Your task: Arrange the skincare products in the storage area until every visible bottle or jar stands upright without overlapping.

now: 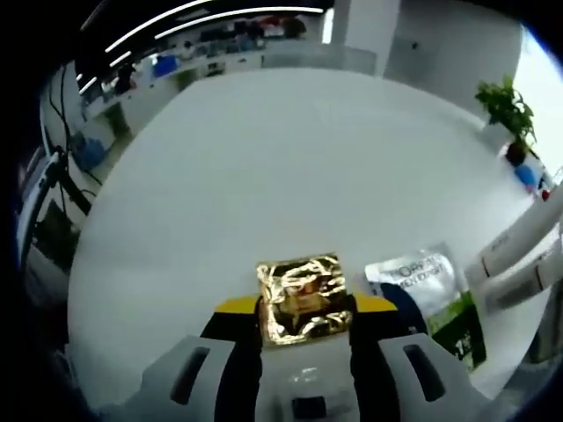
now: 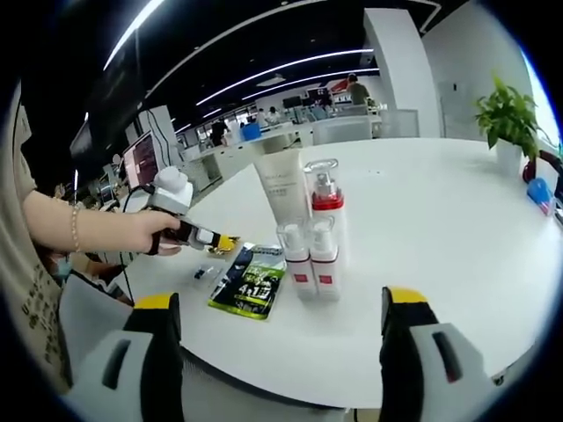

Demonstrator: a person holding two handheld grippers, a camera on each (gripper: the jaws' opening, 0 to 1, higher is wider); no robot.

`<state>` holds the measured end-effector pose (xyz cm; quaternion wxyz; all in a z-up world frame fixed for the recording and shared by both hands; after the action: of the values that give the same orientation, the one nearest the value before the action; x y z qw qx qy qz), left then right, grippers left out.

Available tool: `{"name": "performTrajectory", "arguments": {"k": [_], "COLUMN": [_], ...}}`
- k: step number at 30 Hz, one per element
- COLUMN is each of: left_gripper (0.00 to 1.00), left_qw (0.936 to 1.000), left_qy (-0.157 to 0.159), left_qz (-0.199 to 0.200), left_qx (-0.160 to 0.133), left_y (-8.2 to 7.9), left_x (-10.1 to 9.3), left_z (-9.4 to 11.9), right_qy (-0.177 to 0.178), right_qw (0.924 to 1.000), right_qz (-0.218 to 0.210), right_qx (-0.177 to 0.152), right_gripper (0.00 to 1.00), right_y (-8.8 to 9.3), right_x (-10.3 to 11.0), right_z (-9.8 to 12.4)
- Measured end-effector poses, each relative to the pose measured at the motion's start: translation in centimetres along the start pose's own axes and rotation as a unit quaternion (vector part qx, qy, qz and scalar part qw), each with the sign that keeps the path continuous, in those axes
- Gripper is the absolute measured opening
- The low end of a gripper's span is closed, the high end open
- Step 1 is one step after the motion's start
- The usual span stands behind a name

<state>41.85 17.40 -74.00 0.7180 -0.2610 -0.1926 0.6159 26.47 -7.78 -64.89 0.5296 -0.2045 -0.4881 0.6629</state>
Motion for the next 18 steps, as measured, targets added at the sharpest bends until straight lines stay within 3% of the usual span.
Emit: {"name": "performTrajectory", "arguments": {"k": [18], "left_gripper": [0.36], "left_qw": [0.9998], "left_qy": [0.001], "left_qz": [-0.017], "left_qx": [0.008], "left_y": [1.2], "left_x": [-0.3], "left_z": [0.0], "right_qy": [0.003], "right_qw": [1.0], "right_qz": [0.002], "right_qx": [-0.004], "right_gripper": [0.94], "right_y": [-0.1], "right_x": [-0.1], "right_z": [0.1]}}
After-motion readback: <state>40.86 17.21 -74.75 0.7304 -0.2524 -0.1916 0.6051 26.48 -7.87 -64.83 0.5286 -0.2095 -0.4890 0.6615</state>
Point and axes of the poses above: the point that each gripper's makers call its tool centre point, and the gripper's own axes: z roughly backward along the fingers, x roughly to its left, y roughly out of its underside, the point moved 3 cm from there along z, roughly backward along the fingers, and after that the axes turned 2 degrees about -z, right-handed, at the moved point
